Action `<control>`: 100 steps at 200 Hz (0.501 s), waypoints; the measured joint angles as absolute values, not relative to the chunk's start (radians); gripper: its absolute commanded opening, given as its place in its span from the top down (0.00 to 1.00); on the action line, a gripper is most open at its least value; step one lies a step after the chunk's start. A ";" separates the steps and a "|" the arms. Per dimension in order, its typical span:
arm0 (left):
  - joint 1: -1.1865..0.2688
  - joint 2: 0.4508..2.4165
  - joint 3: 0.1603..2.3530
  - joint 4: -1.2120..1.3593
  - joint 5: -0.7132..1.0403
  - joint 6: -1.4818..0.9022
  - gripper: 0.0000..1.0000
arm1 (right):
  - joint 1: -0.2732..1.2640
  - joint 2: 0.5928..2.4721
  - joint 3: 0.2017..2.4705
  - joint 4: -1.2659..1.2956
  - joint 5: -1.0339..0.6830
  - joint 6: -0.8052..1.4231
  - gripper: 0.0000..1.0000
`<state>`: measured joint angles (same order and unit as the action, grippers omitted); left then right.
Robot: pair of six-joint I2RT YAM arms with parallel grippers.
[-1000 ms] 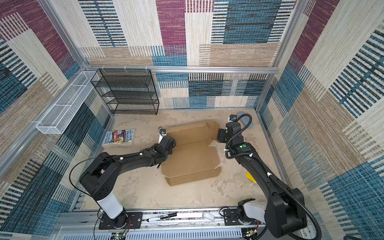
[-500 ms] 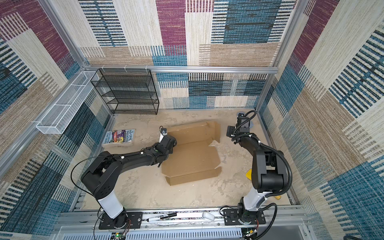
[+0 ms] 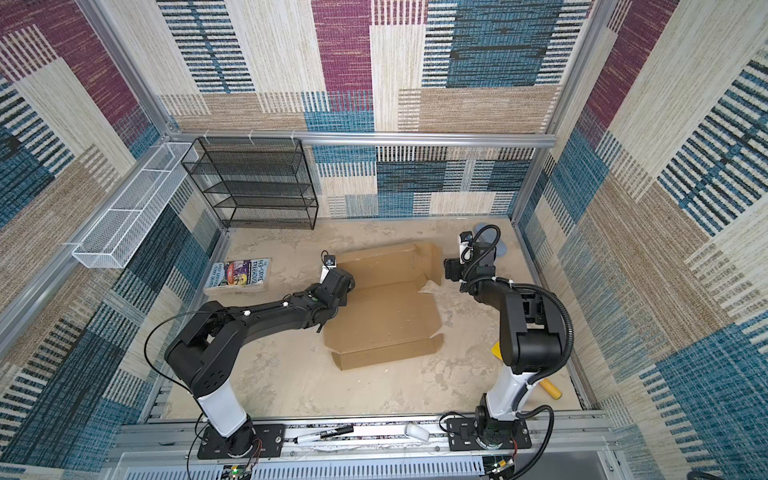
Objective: Fold the paper box
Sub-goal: 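Move the right gripper back over the box's far corner while left holds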
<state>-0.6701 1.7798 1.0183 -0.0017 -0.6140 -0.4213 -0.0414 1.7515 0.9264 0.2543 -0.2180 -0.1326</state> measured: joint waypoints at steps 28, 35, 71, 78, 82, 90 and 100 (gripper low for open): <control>-0.670 1.780 1.018 -0.001 -0.614 -0.419 1.00 | -0.041 1.753 0.932 0.297 -0.286 -0.173 0.19; -0.670 1.780 1.019 -0.002 -0.614 -0.419 1.00 | -0.041 1.754 0.939 0.302 -0.299 -0.185 0.19; -0.670 1.787 1.024 0.003 -0.612 -0.417 1.00 | -0.041 1.768 0.961 0.312 -0.352 -0.218 0.20; -0.670 1.787 1.024 0.003 -0.612 -0.416 1.00 | -0.041 1.774 0.967 0.310 -0.361 -0.223 0.20; -0.670 1.787 1.024 0.003 -0.612 -0.416 1.00 | -0.041 1.776 0.971 0.308 -0.366 -0.226 0.20; -0.670 1.787 1.024 0.004 -0.612 -0.416 1.00 | -0.041 1.780 0.976 0.308 -0.373 -0.230 0.20; -0.670 1.787 1.023 0.006 -0.613 -0.416 1.00 | -0.041 1.781 0.976 0.305 -0.380 -0.234 0.20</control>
<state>-0.6701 1.7874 1.0225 0.0059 -0.6128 -0.4164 -0.0414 1.7809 0.9760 0.3054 -0.3798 -0.2337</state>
